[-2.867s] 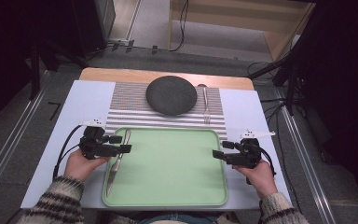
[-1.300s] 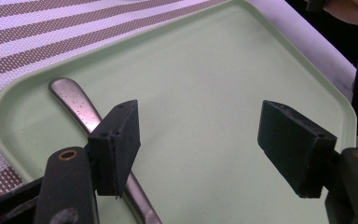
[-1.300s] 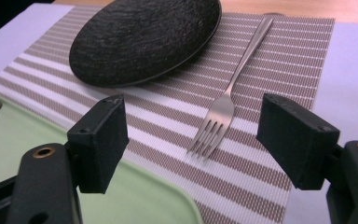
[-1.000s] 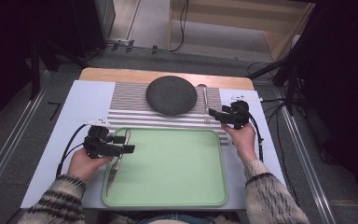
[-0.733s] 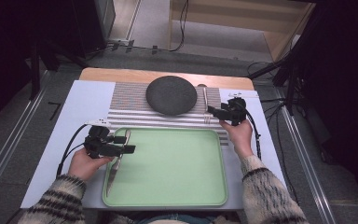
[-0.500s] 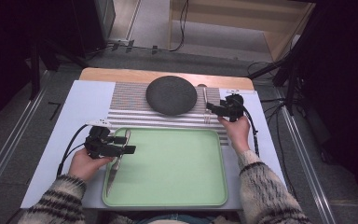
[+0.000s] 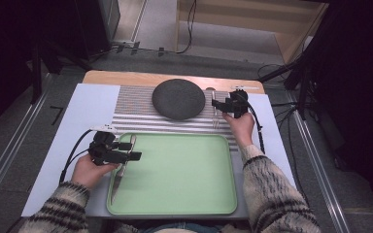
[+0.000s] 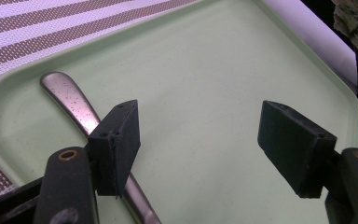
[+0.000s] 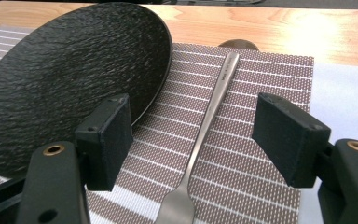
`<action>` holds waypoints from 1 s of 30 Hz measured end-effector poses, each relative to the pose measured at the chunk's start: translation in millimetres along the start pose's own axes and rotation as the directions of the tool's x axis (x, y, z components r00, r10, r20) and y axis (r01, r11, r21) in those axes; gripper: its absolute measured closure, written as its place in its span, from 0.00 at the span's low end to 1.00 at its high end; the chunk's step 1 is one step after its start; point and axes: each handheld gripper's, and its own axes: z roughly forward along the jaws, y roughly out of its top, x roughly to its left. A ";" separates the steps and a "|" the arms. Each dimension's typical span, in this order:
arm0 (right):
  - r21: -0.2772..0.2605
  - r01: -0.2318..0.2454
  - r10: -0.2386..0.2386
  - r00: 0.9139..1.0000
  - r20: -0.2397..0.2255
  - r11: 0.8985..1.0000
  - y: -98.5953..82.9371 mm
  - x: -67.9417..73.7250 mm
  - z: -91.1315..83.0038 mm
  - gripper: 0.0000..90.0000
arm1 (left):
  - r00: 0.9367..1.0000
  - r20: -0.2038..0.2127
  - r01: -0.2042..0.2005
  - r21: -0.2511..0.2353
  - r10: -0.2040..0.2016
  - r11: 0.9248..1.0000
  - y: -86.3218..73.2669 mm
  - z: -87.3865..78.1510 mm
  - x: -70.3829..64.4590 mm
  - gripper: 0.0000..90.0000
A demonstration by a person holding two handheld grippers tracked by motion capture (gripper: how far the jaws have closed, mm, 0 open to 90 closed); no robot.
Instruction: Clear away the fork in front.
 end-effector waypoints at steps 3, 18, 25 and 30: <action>0.006 0.001 -0.001 1.000 0.008 1.000 3.1 -1.2 2.7 0.30 | 1.000 0.002 -0.002 0.002 0.002 1.000 0.2 -0.2 0.4 0.34; 0.113 0.055 -0.059 0.998 0.038 0.992 10.6 3.1 18.8 0.31 | 1.000 0.003 -0.001 0.007 0.001 1.000 0.0 0.6 0.7 0.34; 0.189 0.037 -0.046 0.998 0.043 0.981 14.3 3.0 24.3 0.33 | 1.000 0.005 0.022 0.028 -0.022 0.999 -0.2 2.3 2.0 0.34; 0.238 0.035 -0.050 0.997 0.055 0.971 16.5 3.6 26.7 0.35 | 1.000 0.004 0.019 0.031 -0.019 0.999 -0.2 2.5 1.6 0.34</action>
